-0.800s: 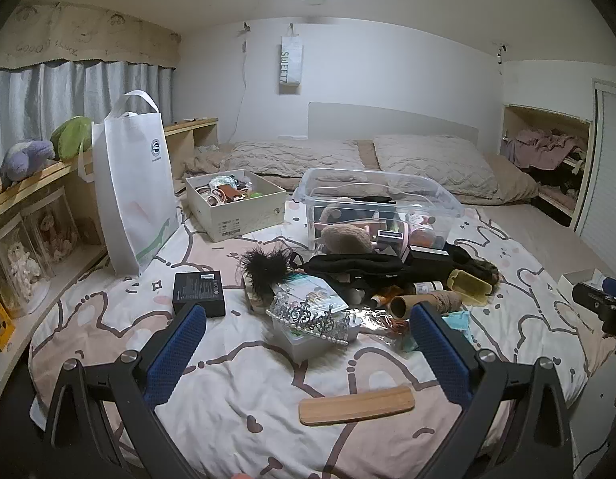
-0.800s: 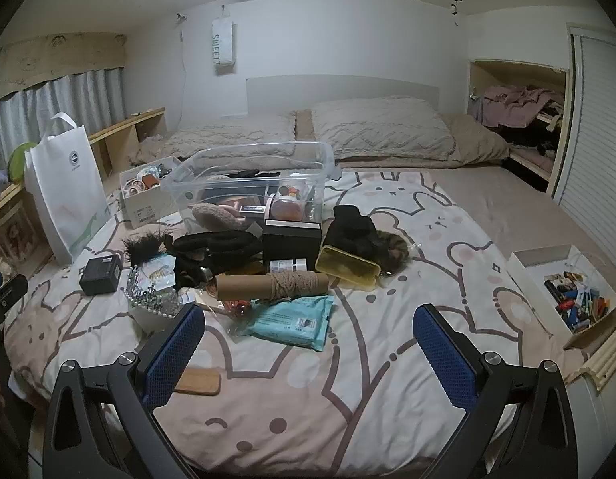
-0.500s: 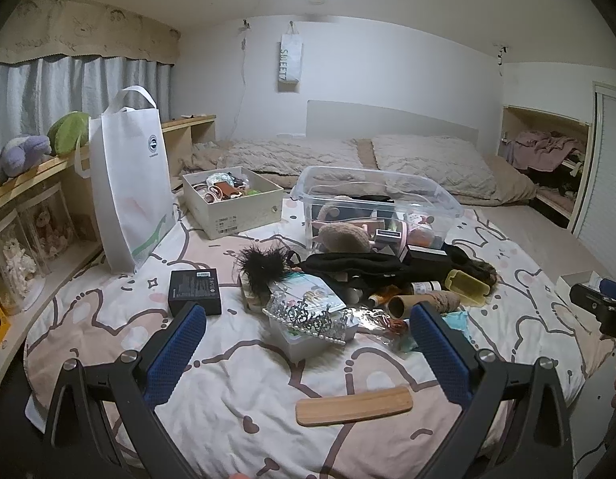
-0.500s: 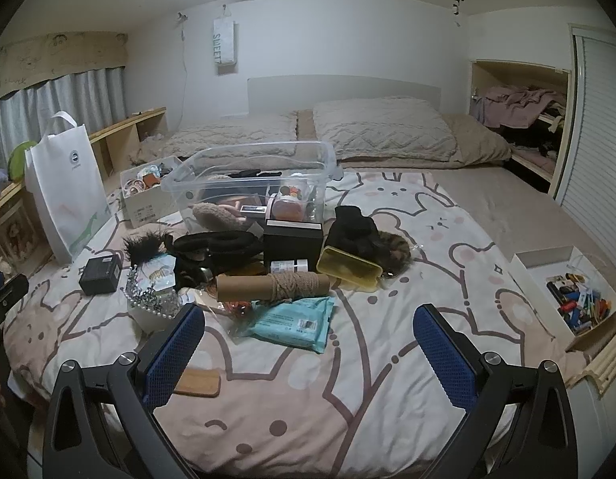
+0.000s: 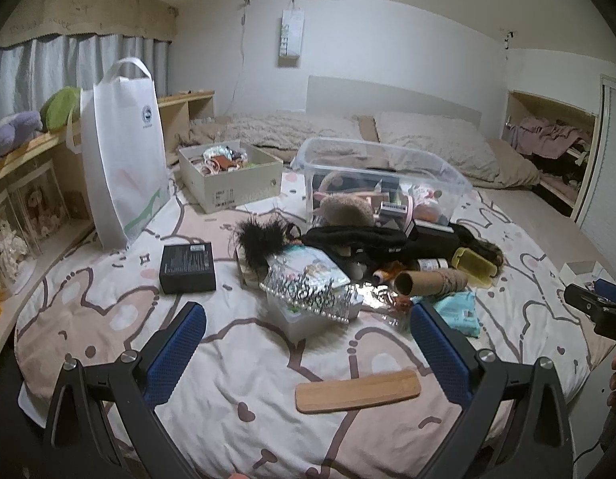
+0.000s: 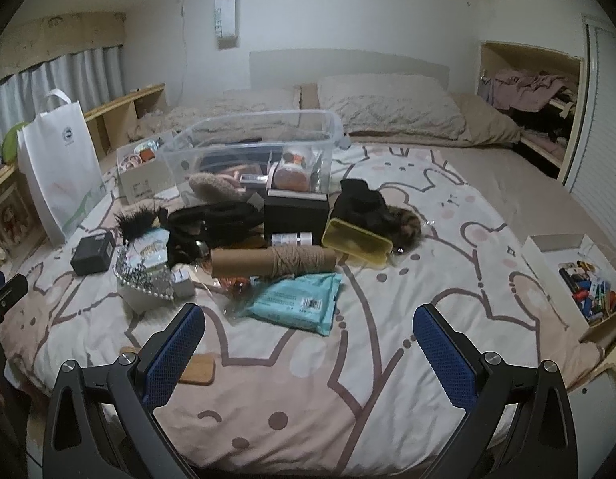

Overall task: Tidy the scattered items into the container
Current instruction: 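Move both tools toward the scattered items on the bed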

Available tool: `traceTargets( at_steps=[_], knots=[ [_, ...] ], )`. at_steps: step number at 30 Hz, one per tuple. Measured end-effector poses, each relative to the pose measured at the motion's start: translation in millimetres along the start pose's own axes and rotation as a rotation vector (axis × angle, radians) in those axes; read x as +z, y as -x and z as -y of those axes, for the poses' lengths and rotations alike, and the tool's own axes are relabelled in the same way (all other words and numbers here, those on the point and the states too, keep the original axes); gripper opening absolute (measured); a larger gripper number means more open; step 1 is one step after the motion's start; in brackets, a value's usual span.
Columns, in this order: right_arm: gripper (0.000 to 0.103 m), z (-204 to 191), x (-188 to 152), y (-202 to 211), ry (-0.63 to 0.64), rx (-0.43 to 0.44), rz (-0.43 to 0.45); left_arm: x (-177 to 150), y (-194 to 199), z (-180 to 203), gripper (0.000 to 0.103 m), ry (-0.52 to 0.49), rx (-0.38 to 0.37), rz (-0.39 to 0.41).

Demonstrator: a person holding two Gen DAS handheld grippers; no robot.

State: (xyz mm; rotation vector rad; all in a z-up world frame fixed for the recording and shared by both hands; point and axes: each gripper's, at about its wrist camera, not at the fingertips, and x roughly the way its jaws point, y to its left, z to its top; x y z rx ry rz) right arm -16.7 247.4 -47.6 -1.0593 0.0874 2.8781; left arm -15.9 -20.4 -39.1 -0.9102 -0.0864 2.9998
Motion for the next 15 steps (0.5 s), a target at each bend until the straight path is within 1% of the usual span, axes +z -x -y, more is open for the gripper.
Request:
traceTargets(
  at_steps=[4,11,15],
  knots=[
    [0.103,-2.1,-3.9,-14.3,-0.001,0.005,-0.037,-9.4,-12.5,-2.8,0.103,0.003,-0.015,-0.036],
    [0.103,-6.4,-9.9,-37.0,0.002,0.016,-0.095,-25.5,-34.4,-7.9,0.103,0.031,-0.09,-0.067],
    [0.103,-7.6,-12.7,-49.7,-0.006,0.02,-0.126,-35.1,-51.9,-9.6,0.103,0.047,-0.13,-0.101]
  ],
)
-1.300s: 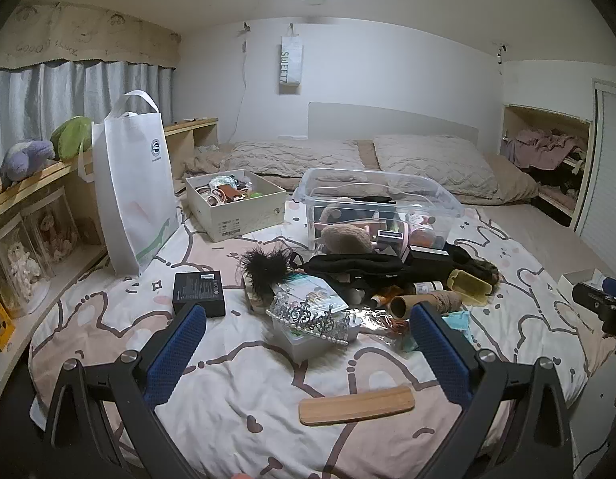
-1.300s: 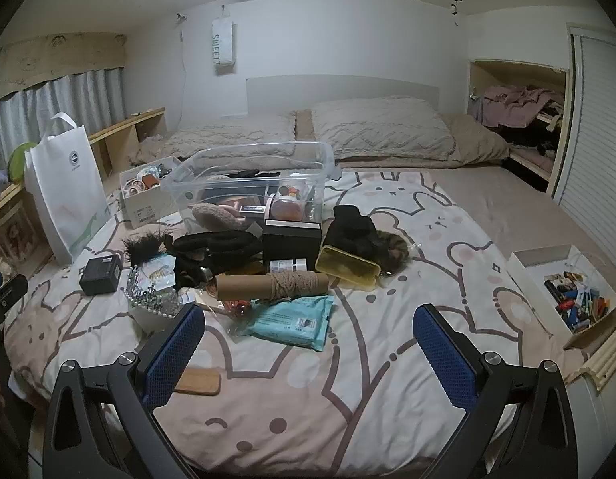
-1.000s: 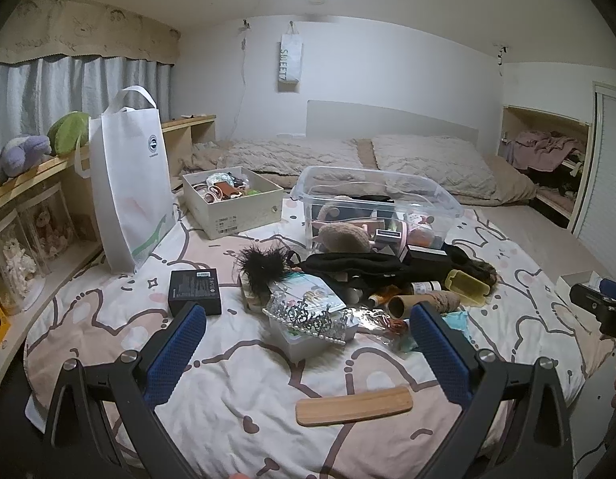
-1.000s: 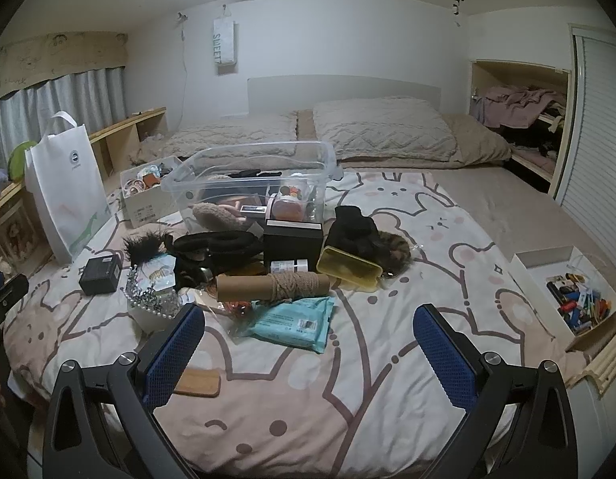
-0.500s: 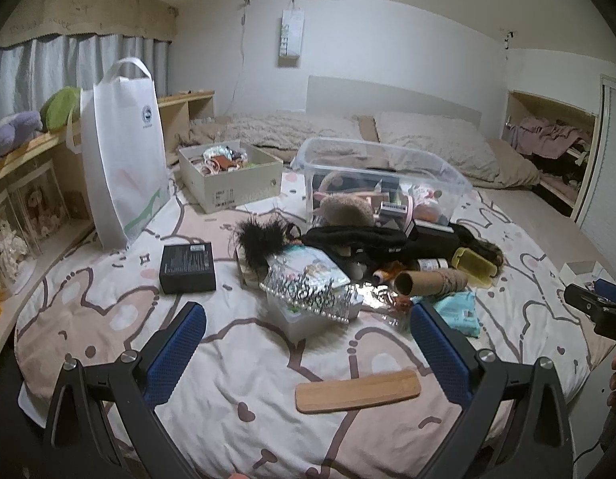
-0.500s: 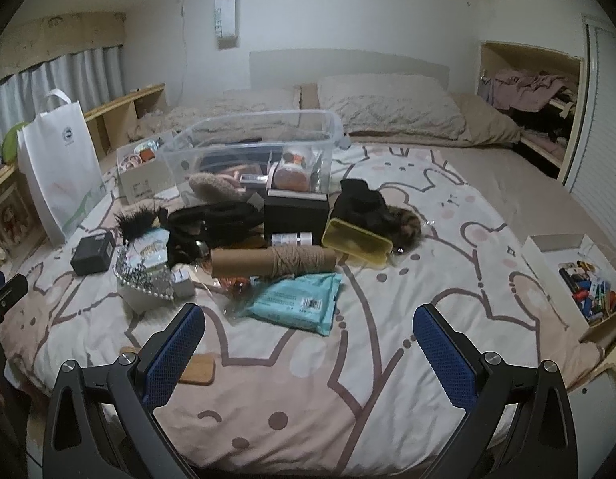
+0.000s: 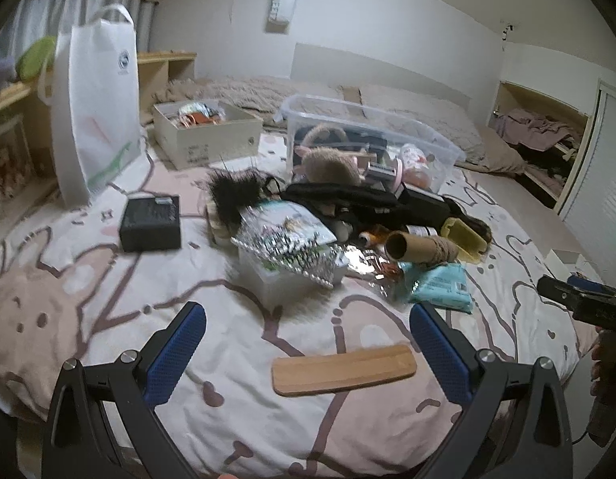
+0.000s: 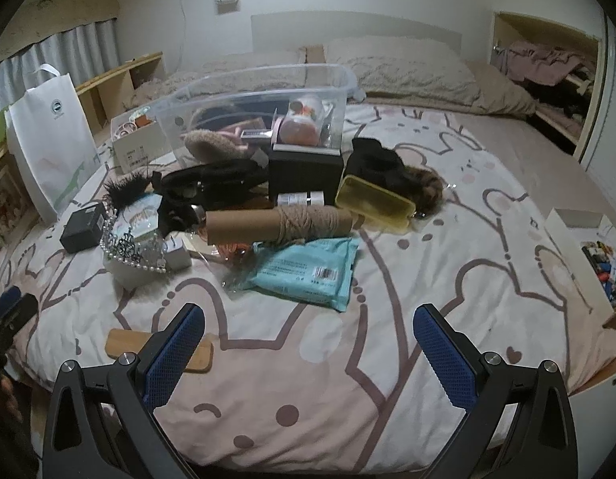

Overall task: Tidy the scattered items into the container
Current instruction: 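Move both tools toward the scattered items on the bed, then close the right tool on the rope-wrapped cardboard tube while the left tool nears the wooden paddle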

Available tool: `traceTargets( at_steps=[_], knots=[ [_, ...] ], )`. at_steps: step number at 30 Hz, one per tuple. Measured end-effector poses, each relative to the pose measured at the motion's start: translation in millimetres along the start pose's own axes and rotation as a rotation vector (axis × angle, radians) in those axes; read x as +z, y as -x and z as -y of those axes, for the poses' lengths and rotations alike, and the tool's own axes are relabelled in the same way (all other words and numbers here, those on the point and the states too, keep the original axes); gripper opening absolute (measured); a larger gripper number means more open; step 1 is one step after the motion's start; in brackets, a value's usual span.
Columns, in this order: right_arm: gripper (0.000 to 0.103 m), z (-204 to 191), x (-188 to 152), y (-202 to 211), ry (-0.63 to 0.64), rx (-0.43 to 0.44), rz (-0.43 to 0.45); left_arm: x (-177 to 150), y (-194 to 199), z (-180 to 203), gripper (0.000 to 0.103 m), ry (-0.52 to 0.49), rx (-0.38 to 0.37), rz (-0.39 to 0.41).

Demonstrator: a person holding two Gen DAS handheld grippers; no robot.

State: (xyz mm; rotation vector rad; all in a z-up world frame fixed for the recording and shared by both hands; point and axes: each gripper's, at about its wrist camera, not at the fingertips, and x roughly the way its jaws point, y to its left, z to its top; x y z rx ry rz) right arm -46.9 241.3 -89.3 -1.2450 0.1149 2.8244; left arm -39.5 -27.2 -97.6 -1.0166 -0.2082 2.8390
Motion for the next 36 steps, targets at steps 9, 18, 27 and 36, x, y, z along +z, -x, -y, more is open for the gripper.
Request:
traceTargets(
  at_steps=[9,18,27,36],
  knots=[
    [0.103,-5.2,-1.5,-21.2,-0.001,0.004,-0.043,-17.4,-45.8,-6.9,0.103,0.013,-0.052,-0.09],
    [0.103,-1.7,-2.3,-34.5,-0.045,0.011,-0.05,-24.1,-92.0,-1.2,0.103,-0.039,-0.052,-0.153],
    [0.103,14.4,0.7,-53.1,-0.163,0.074,-0.103,-39.0,-121.1,4.5,0.103,-0.09,-0.094,-0.212],
    [0.103,23.2,27.3,-79.6,-0.328,0.179,-0.133,-61.4,-116.9,9.1,0.103,-0.102,-0.175,-0.25]
  ],
)
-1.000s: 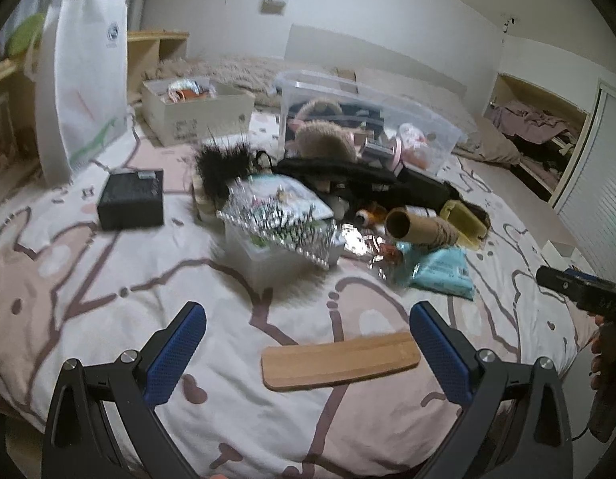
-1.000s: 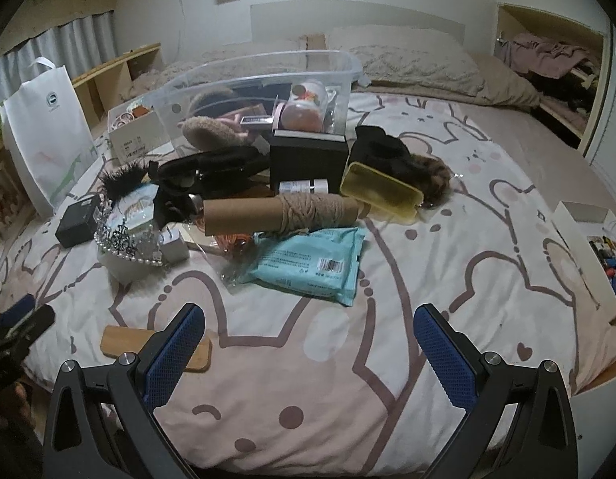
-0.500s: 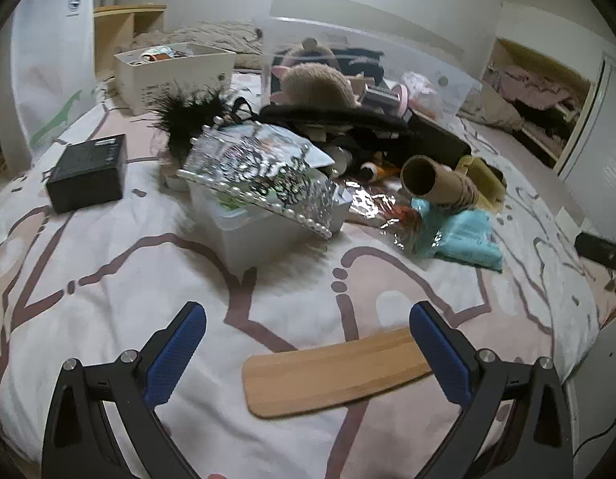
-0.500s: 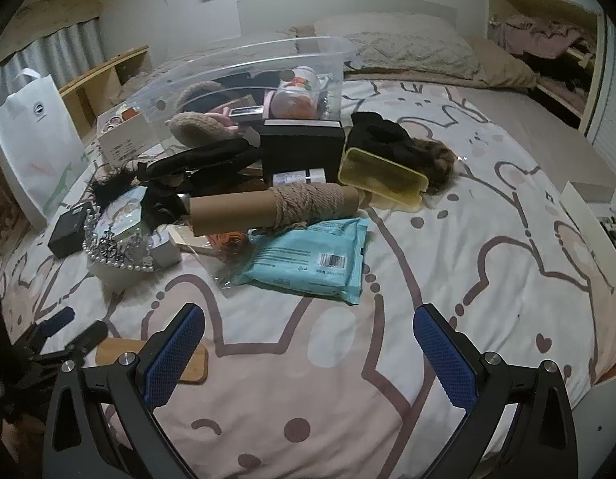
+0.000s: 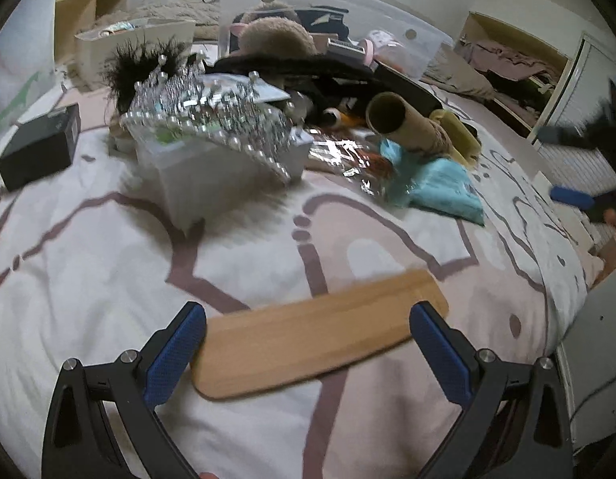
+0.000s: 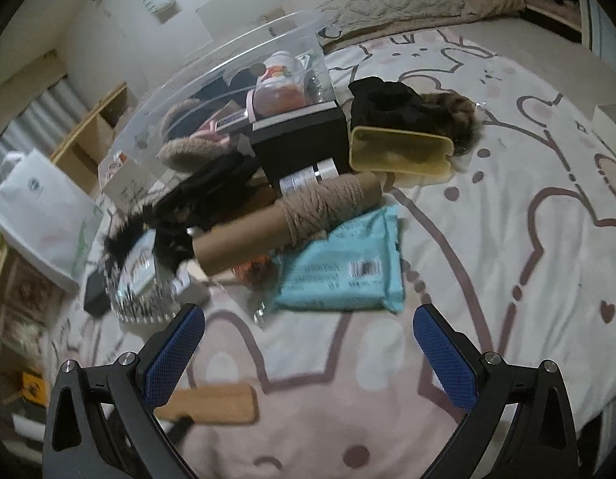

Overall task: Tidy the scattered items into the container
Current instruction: 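Close the right tool on the rope-wrapped cardboard tube while the left tool nears the wooden paddle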

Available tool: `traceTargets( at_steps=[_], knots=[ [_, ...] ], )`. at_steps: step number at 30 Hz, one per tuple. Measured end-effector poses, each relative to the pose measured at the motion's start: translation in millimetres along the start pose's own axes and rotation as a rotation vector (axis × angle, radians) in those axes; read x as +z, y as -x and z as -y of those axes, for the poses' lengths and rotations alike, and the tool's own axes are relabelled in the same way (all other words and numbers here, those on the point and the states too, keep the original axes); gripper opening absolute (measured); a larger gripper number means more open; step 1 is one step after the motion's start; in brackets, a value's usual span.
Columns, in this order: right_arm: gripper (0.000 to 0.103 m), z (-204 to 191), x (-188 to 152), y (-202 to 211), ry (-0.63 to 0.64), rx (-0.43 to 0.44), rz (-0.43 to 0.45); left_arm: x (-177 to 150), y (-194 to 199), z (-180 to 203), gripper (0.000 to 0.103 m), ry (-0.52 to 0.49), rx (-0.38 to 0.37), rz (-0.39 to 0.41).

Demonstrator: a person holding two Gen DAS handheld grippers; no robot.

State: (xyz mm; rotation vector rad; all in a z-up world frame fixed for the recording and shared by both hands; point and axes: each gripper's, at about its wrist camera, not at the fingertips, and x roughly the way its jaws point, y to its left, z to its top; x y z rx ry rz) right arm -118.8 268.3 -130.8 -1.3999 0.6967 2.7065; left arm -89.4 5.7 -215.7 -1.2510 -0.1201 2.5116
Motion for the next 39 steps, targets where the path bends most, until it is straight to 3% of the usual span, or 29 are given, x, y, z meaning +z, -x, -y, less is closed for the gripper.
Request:
traceTargets(
  at_steps=[9,18,21,23,24,31,34,39],
  knots=[
    [0.103,8.4,46.3,-38.2,-0.137,0.09,-0.056,-8.7,9.6,2.7,0.103,0.0,-0.071,0.005],
    [0.103,6.1,69.8,-81.8,-0.239,0.138,-0.13,-12.2,13.0,18.5,0.103,-0.054,-0.144,-0.01],
    [0.102,6.6,73.1,-93.0,-0.285,0.155,-0.151,-11.5,19.3,20.9,0.103,-0.076,-0.123,0.011],
    [0.097,7.7,73.1,-101.2,-0.329,0.177,-0.175,-10.2,23.7,17.5,0.103,-0.07,-0.108,0.025],
    [0.089,9.2,72.5,-105.7,-0.359,0.186,-0.188,-9.7,26.2,14.7,0.103,-0.066,-0.096,0.035],
    [0.085,20.9,66.0,-133.4,-0.5,0.178,-0.256,-3.4,31.7,-4.0,0.103,-0.119,0.023,0.081],
    [0.084,28.5,66.6,-139.7,-0.554,0.181,-0.244,-0.9,33.9,-4.9,0.103,-0.193,0.054,0.1],
    [0.084,31.9,68.5,-146.8,-0.595,0.191,-0.264,-0.6,32.7,8.1,0.103,-0.401,0.064,0.111]
  ],
)
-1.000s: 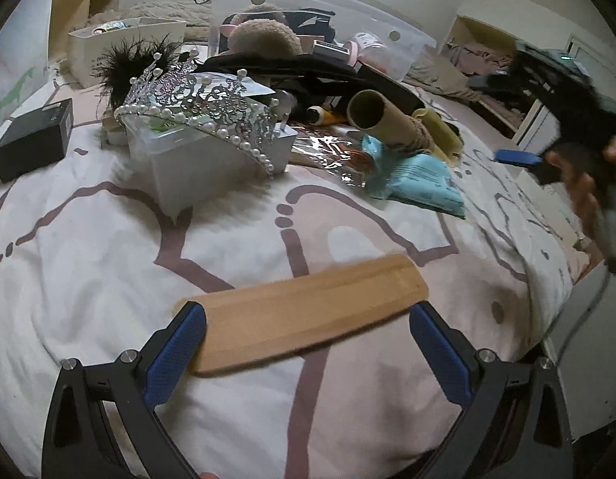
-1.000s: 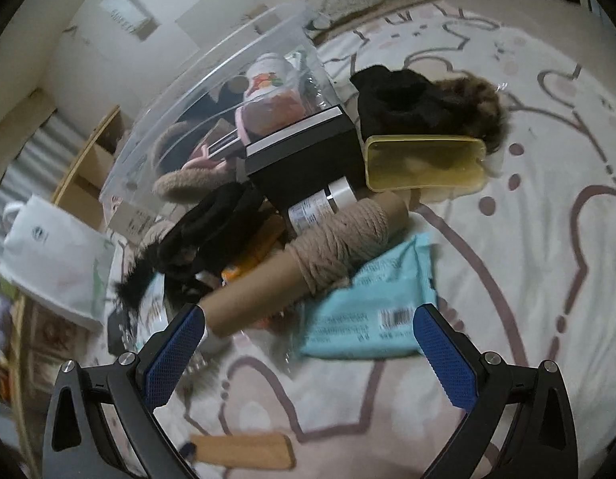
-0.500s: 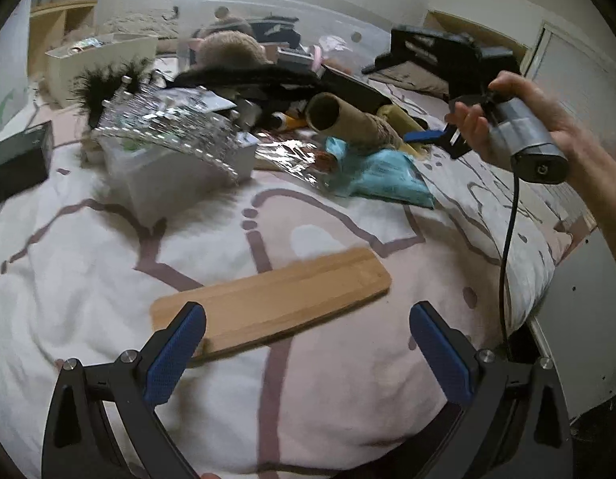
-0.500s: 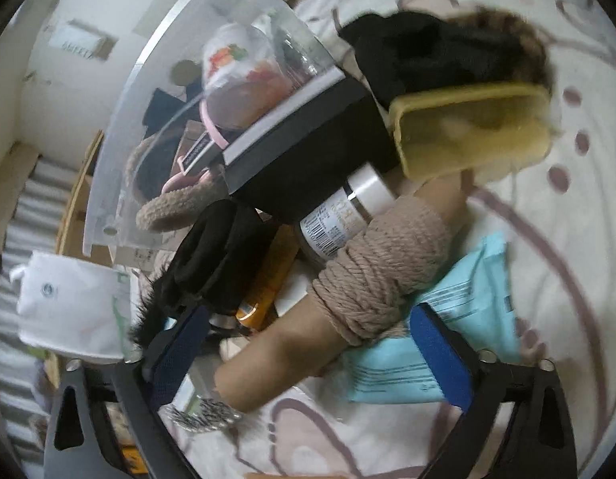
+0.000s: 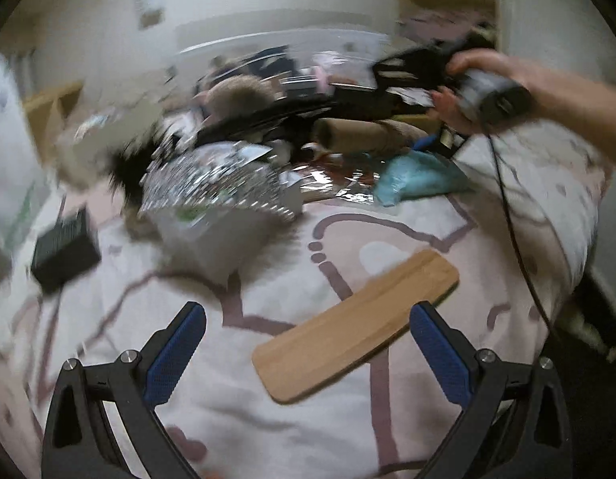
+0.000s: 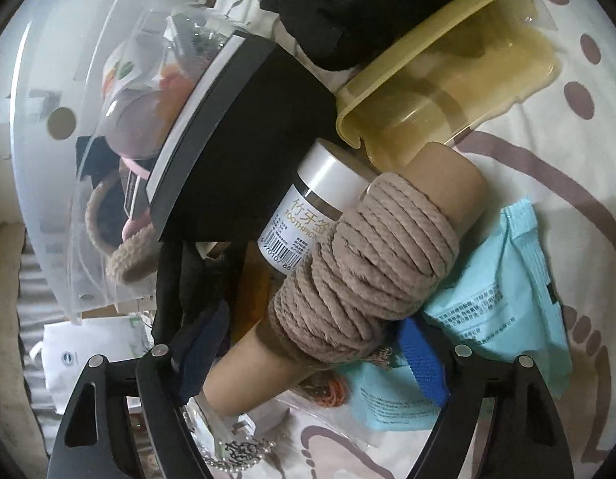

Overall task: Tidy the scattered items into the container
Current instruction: 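Close the right tool on the rope-wrapped cardboard tube while the left tool nears the wooden paddle, then lift the tube with the right tool while the left tool grasps the wooden paddle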

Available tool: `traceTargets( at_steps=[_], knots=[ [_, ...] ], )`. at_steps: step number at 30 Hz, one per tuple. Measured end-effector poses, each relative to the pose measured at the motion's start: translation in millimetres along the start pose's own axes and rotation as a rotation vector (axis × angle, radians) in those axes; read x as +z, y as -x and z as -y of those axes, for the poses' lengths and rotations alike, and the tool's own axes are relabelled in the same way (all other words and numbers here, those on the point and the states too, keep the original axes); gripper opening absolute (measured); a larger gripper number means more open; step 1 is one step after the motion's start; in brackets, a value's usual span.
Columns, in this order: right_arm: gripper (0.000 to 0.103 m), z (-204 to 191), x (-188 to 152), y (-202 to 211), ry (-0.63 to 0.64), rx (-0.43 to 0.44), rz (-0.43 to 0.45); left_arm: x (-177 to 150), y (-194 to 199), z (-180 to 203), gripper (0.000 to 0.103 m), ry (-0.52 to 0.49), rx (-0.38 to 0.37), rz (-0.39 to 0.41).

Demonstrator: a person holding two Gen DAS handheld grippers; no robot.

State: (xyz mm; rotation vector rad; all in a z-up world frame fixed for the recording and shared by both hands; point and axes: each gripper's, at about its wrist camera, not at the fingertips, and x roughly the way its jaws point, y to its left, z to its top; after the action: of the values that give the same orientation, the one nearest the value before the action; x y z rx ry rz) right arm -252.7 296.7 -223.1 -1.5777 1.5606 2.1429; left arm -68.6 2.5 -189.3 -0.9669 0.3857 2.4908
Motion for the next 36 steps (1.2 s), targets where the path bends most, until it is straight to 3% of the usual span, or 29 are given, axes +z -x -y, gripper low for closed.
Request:
traceTargets(
  at_steps=[3,6,12,18,27,36],
  knots=[
    [0.082,-1.7,-1.8,0.3,0.016,-0.01,0.002,5.6,-3.7,5.6,0.103,-0.054,-0.036,0.003],
    [0.071,-0.7,-5.8,3.2,0.041,-0.023,0.013,10.7,-8.9,13.1,0.103,-0.123,-0.049,0.011],
    [0.058,17.6,-11.2,18.5,0.012,0.086,0.019,19.1,-28.0,25.7,0.103,-0.267,-0.097,-0.014],
    [0.056,21.9,-21.9,39.2,0.033,0.139,0.019,25.9,-50.1,26.7,0.103,-0.214,-0.222,-0.099],
    [0.056,25.4,-33.1,94.8,0.098,0.226,0.039,21.7,-73.7,34.3,0.102,-0.166,-0.227,-0.187],
    [0.056,28.6,-32.2,118.9,0.272,0.108,0.031,20.7,-76.6,34.4,0.085,-0.038,-0.21,-0.229]
  ],
)
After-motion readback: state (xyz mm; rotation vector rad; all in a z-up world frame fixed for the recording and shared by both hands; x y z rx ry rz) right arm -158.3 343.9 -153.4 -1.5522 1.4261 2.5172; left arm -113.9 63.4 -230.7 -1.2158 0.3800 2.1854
